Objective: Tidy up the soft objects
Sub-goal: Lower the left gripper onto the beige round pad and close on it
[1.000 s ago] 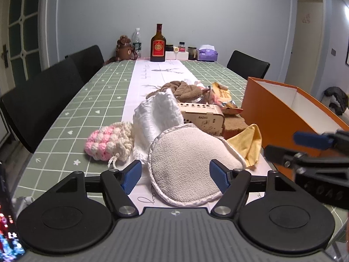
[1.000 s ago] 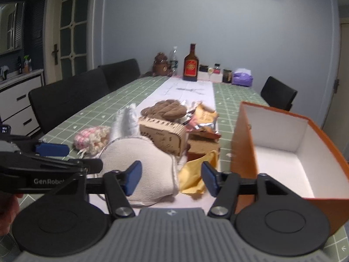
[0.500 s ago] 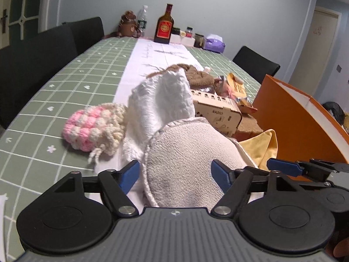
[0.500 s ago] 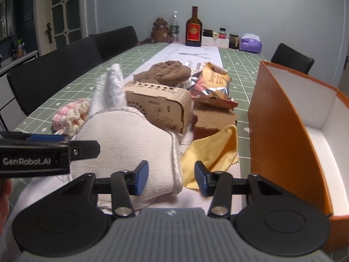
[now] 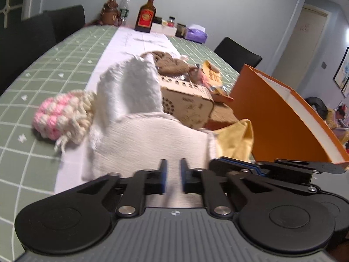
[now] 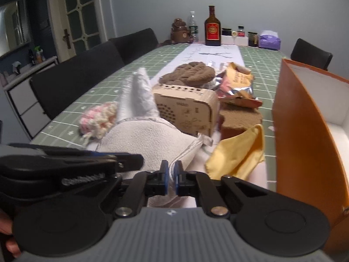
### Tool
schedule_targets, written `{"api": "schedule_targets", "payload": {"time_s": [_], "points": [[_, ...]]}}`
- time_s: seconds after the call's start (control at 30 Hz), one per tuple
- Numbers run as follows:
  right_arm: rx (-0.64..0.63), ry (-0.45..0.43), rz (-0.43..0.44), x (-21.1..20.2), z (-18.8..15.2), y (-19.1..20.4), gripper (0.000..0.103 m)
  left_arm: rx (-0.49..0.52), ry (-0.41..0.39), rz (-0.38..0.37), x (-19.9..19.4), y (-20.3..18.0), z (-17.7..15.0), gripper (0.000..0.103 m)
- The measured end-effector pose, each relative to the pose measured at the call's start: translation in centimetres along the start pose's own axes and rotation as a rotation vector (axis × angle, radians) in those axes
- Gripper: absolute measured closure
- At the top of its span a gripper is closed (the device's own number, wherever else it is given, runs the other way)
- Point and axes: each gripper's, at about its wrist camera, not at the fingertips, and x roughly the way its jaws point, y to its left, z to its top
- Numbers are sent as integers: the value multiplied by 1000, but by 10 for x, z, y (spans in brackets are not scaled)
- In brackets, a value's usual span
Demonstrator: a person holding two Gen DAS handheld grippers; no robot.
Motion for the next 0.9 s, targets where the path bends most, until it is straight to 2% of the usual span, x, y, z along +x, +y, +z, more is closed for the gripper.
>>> {"api": "schedule_targets", "payload": {"time_s": [0.1, 0.17, 0.23, 0.27, 0.33, 0.4, 0.43, 0.57, 0.63, 0.73, 0.9], "points": [[-16, 2, 17, -9, -4, 6, 101, -8, -18, 24, -12, 0, -3, 91], [-30, 20, 1, -13, -11, 8, 101, -8, -27, 44, -23, 1, -5, 66], [-38, 35, -27, -19, -18, 8, 101, -2, -35, 86, -33, 2, -7, 52], [-42, 37, -39, -23, -21, 7, 101, 5, -43, 109, -37, 3, -9, 39], [-55, 34, -80, -33, -29, 4, 101, 19, -52, 150, -44, 6, -12, 20], [-66, 23, -118, -41, -33, 1, 100, 24, -37, 170, -44, 10, -16, 20], [-61, 23, -130, -42, -34, 0, 96, 17, -22, 165, -42, 11, -17, 20], [-43, 41, -142, -38, -38, -7, 89, -43, 35, 85, -34, 13, -27, 20], [-36, 55, -142, -32, -43, -8, 87, -69, 52, 72, -30, 14, -32, 20], [-18, 72, -113, -26, -50, -8, 88, -100, 62, 38, -23, 15, -38, 19], [14, 67, -50, -24, -56, -5, 90, -87, 81, 4, -20, 7, -37, 19]]}}
